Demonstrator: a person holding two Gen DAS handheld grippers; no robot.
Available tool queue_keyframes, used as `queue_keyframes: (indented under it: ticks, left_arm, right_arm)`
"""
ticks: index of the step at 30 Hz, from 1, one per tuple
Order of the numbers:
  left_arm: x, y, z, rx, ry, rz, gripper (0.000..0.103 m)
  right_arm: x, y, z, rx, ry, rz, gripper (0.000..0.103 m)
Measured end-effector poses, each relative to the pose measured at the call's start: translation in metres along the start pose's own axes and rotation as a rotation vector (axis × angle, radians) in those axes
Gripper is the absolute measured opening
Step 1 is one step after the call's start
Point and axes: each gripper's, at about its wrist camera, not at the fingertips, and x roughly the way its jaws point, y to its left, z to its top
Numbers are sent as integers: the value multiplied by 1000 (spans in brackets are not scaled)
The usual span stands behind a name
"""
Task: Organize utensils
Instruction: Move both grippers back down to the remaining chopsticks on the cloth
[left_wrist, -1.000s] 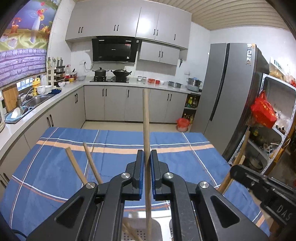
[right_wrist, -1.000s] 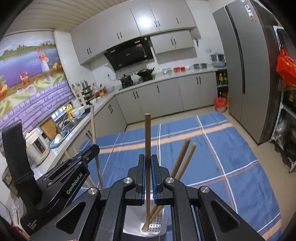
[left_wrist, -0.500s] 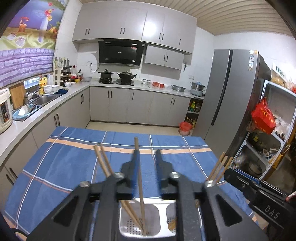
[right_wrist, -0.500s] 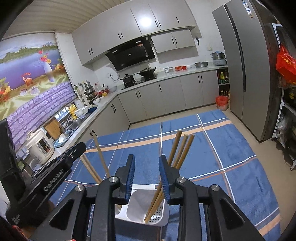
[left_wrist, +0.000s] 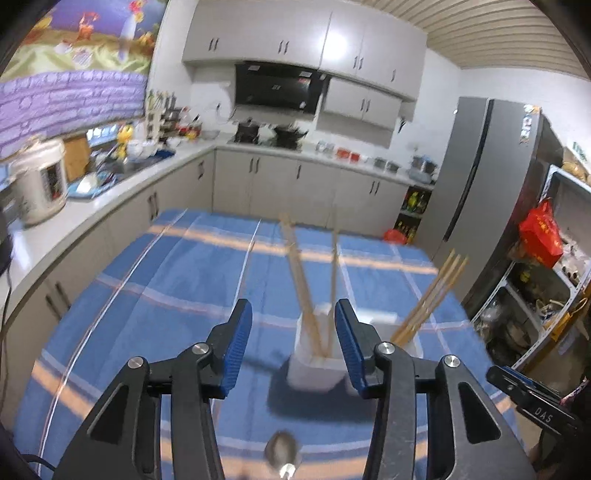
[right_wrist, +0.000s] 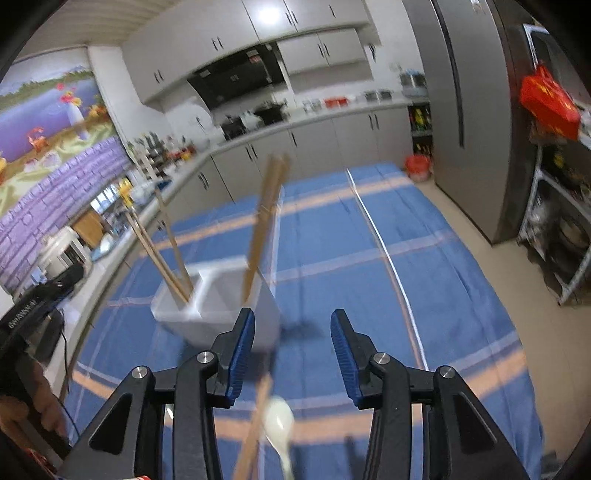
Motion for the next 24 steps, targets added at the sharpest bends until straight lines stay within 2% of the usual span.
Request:
queue_keyframes:
  ticks: [7, 10, 16, 20, 24]
  left_arm:
    - [-10, 26, -62, -73, 166, 30, 45]
    - [-15, 20, -88, -79, 231, -10, 45]
    - [-17, -15, -129, -4, 332, -118, 45]
    - [-15, -28, -145, 16, 386, -145, 45]
    - [-5, -36, -155, 51, 428, -160, 45]
  right_arm:
    - [5, -8, -65, -44, 157, 16, 46]
    - [13, 2, -88, -92, 224, 42, 46]
    - [30, 26, -118, -192, 301, 71, 46]
    - [40, 34, -126, -246, 320, 21, 46]
    - [44, 34, -126, -304, 308, -67, 43]
